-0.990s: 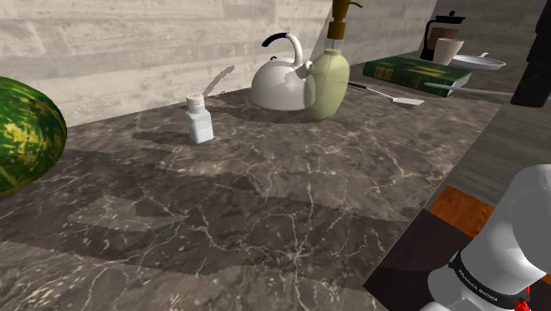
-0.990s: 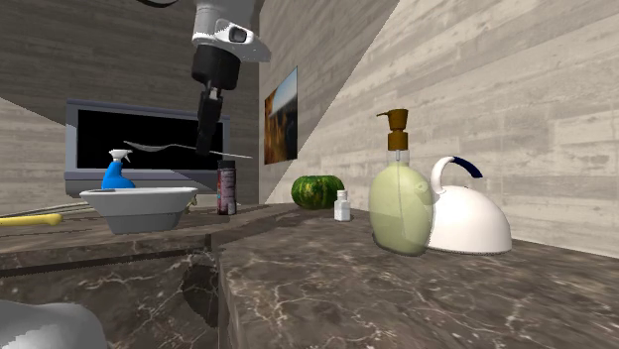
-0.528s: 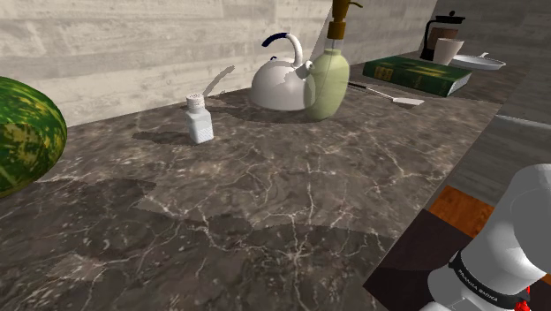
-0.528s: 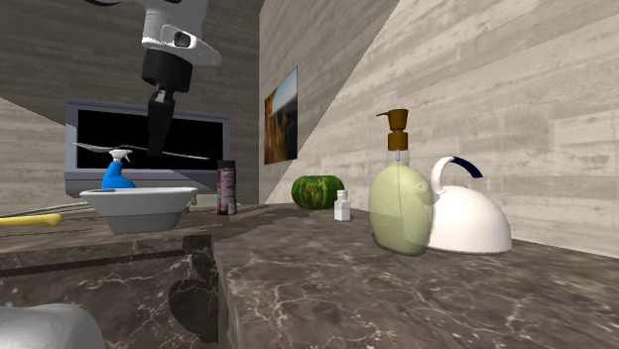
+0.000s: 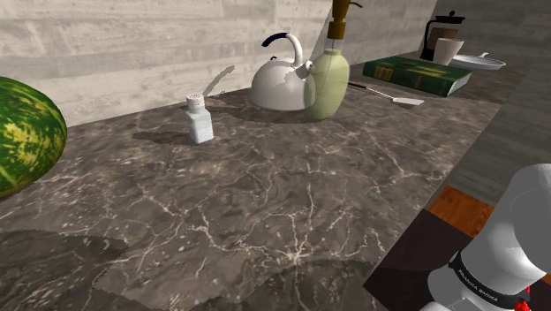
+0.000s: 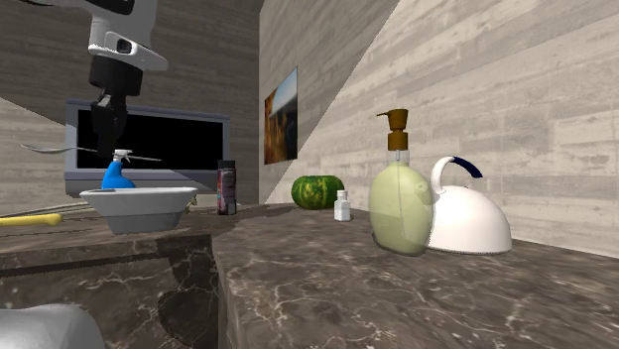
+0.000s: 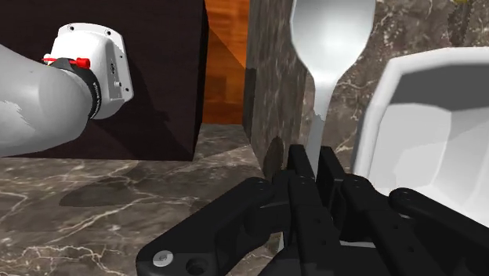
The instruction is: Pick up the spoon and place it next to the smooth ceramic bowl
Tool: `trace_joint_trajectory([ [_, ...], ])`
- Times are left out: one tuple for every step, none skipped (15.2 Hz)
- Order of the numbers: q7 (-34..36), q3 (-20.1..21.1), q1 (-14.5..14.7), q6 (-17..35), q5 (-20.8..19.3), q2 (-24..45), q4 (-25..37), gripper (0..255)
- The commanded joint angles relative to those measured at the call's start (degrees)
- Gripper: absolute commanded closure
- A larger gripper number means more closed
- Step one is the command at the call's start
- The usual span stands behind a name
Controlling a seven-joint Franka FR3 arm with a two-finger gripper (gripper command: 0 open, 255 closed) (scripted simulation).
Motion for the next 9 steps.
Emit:
trace_joint_trajectory([
  [3.3, 1.9, 0.2, -0.3, 2.4, -0.6, 1.6, 255],
  [4.8, 3.0, 0.1, -0.3, 3.5, -0.7, 2.5, 255],
  [6.3, 4.1, -0.1, -0.2, 4.6, -0.7, 3.5, 255],
  [7.8, 5.2, -0.3, -0.1, 5.7, -0.7, 4.5, 255],
  [9.3, 6.3, -0.5, 0.0, 6.8, -0.6, 5.6, 255],
  [10.8, 7.4, -0.8, 0.1, 7.8, -0.6, 6.8, 255],
  [12.4, 8.6, -1.1, 0.3, 8.9, -0.4, 8.0, 255],
  [13.9, 9.8, -1.5, 0.5, 9.9, -0.3, 9.3, 255],
  [15.4, 11.0, -1.9, 0.7, 10.9, 0.0, 10.6, 255],
])
